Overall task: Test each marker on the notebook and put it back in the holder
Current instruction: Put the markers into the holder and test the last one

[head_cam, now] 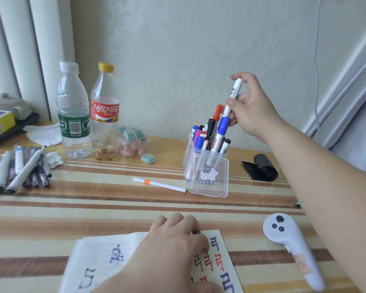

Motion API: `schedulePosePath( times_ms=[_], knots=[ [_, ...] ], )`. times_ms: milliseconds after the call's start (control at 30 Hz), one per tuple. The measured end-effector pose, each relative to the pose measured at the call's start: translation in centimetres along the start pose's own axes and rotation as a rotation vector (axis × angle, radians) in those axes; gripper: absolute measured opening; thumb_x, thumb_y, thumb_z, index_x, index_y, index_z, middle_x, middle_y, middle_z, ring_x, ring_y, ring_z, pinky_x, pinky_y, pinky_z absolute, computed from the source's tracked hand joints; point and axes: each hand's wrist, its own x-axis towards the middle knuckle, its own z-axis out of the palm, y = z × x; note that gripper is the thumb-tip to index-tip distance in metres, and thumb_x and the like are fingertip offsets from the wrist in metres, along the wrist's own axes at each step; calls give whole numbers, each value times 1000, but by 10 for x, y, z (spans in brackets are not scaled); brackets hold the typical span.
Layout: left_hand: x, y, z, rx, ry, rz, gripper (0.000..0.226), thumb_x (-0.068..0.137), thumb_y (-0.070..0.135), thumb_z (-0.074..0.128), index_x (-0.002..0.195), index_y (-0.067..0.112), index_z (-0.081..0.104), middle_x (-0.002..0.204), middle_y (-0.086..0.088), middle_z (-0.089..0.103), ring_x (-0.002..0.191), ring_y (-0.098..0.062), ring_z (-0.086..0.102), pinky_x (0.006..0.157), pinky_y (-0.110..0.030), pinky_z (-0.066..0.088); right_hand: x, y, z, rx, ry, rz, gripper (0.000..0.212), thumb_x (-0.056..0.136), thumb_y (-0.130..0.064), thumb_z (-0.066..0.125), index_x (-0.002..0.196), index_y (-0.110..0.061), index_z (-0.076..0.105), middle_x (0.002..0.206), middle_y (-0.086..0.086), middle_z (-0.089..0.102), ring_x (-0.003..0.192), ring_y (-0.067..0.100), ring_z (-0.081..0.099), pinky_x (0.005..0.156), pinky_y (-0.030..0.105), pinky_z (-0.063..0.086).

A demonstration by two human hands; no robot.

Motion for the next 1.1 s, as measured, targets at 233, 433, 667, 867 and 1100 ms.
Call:
schedulePosePath(
  times_ms=[233, 433, 667, 867, 1100],
  knots=[
    [1, 2, -5, 22, -34, -16, 74, 78, 87, 49, 135, 40, 49, 130, 18, 36, 119, -10, 32, 102, -31, 20, -4, 6, 3, -109, 147, 76, 37, 102, -15, 54, 130, -31, 36, 92, 16, 69, 64, 28, 69, 62, 42, 64],
    [-1, 4, -6, 9, -23, -16, 74, 79, 87, 48, 137, 41, 49, 129, 20, 36, 119, -10, 33, 106, -31, 21, 2, 17, 4, 2, 278, 246, 42, 101, -15, 52, 138, -27, 35, 119, 17, 59, 72, 22, 67, 48, 28, 57],
    [-3, 6, -8, -23, 19, -36, 70, 80, 83, 50, 137, 42, 48, 125, 24, 34, 117, -6, 30, 106, -28, 20, 8, 19, 7, 77, 168, 220, 47, 101, -12, 49, 143, -27, 35, 103, 17, 56, 63, 20, 59, 54, 32, 58],
    [-4, 7, -5, -79, 127, -70, 78, 79, 81, 53, 144, 48, 25, 131, 25, 29, 123, -3, 29, 106, -24, 19, -2, 17, 13, 178, 133, 131, 44, 102, -8, 54, 142, -23, 40, 81, 21, 64, 53, 16, 66, 51, 30, 56],
    [-6, 6, -2, -102, 198, -67, 88, 81, 81, 50, 149, 51, 2, 145, 29, 17, 138, 3, 19, 108, -20, 13, -20, 21, 9, 139, 287, 8, 53, 98, -7, 62, 141, -24, 35, 73, 13, 64, 59, 20, 71, 59, 43, 63]
  ],
)
